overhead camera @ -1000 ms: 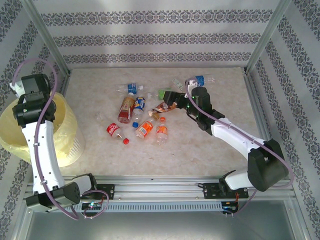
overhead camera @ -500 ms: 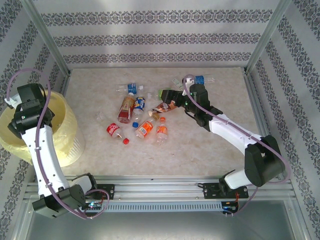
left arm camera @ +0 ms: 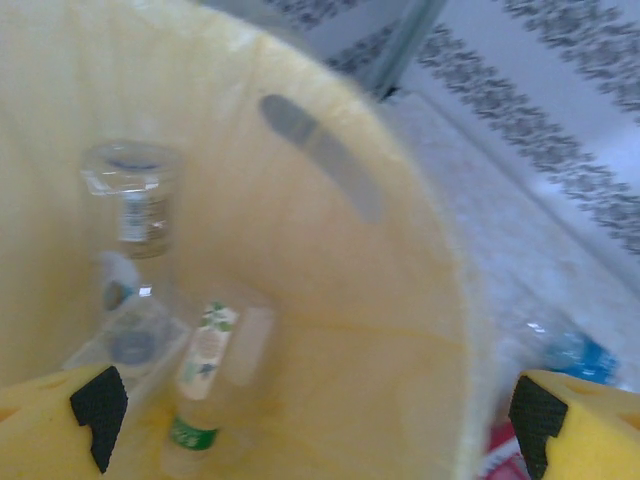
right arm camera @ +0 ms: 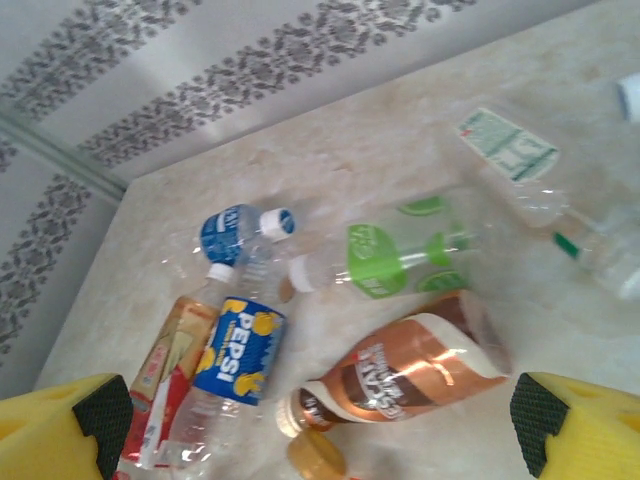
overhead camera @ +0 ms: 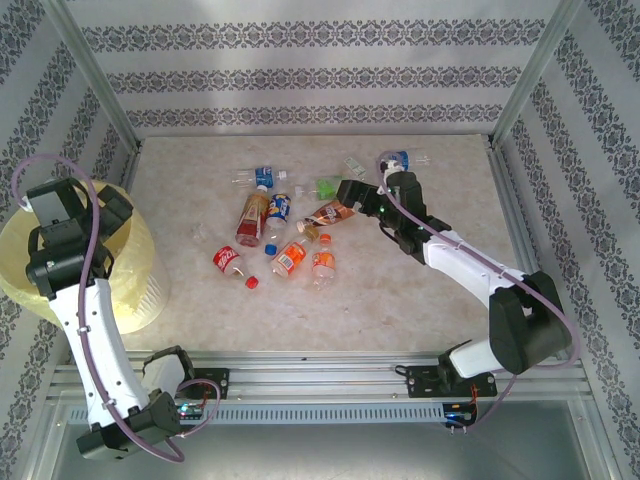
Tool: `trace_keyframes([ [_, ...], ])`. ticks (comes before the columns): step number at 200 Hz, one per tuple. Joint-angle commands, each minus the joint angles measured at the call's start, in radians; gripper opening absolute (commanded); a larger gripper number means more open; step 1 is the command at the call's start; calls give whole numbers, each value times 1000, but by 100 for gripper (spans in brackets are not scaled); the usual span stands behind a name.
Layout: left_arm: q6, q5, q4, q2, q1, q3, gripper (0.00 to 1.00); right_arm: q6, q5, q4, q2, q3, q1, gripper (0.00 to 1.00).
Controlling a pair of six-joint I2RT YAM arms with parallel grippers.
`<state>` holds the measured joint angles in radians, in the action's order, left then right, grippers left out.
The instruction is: Put the plastic bottles in the bin
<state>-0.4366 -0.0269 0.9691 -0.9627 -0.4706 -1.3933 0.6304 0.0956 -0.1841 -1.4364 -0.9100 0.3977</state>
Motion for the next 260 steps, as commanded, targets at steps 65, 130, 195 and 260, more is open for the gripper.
trace_keyframes([
  [65, -145, -280, -203, 14, 228, 2, 100, -223, 53, 290, -124, -176, -147, 98],
  [130, -180, -183, -321, -101, 617, 47, 100, -428, 84, 435, -315, -380, -168, 98],
  [195, -251, -260, -575, -191, 772, 134, 100, -613, 79, 660, -536, -628, -178, 94],
  [260, -276, -244, -667, -214, 794, 205, 100, -748, -8, 843, -743, -894, -189, 81],
])
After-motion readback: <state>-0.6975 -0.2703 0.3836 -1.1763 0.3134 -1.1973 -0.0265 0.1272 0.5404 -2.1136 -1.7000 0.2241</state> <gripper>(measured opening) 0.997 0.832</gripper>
